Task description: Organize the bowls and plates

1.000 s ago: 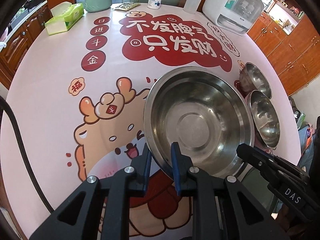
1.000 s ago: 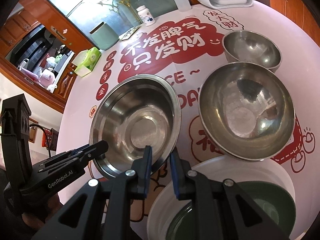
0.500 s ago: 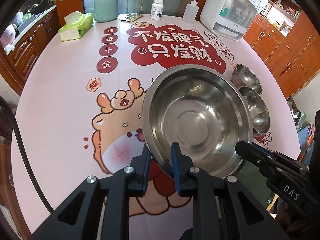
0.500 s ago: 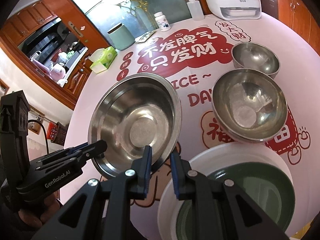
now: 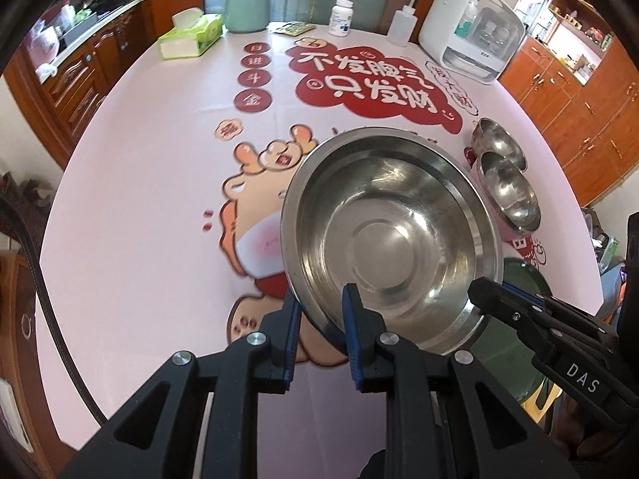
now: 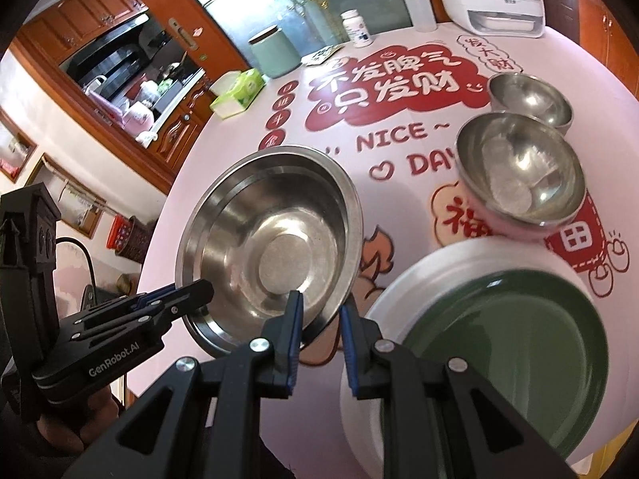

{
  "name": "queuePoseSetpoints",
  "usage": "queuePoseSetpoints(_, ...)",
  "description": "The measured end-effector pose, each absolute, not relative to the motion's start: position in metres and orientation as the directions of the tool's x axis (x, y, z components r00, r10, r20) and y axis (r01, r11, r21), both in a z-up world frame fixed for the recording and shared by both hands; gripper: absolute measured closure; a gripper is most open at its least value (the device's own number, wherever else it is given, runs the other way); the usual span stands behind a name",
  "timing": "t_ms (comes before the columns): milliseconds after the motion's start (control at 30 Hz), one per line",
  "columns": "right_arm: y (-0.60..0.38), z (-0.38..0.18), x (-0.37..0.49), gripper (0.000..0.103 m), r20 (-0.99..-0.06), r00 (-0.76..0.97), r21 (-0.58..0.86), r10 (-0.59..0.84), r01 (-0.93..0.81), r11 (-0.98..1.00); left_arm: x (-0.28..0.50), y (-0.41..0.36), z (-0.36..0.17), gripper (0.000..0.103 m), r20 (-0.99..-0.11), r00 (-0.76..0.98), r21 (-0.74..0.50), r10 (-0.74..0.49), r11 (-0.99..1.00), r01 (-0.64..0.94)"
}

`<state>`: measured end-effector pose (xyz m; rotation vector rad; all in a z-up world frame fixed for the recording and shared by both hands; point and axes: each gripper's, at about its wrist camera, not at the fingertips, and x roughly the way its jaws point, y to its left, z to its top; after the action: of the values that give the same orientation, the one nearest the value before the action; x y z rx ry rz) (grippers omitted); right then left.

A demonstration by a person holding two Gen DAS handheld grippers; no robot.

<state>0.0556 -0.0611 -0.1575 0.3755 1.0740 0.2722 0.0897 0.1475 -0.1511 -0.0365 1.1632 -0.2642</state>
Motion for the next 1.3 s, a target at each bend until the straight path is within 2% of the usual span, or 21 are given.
queuePoseSetpoints(800, -0.032, -0.195, 0.015, 0.084, -0.838, 0.266, 0.465, 0.477, -0.113, 0.878, 0.035, 0.181, -0.198, 0.084, -0.957, 0.224, -0.175, -0.185, 0.982, 0.066)
queuePoseSetpoints(1300, -0.022, -0.199, 0.011, 0.080, -0.858, 0.191, 0.447, 0.477, -0.183, 0.876, 0.030, 0.184, -0.208, 0.084, -0.971, 0.155, -0.175, -0.185, 0.982, 0.077)
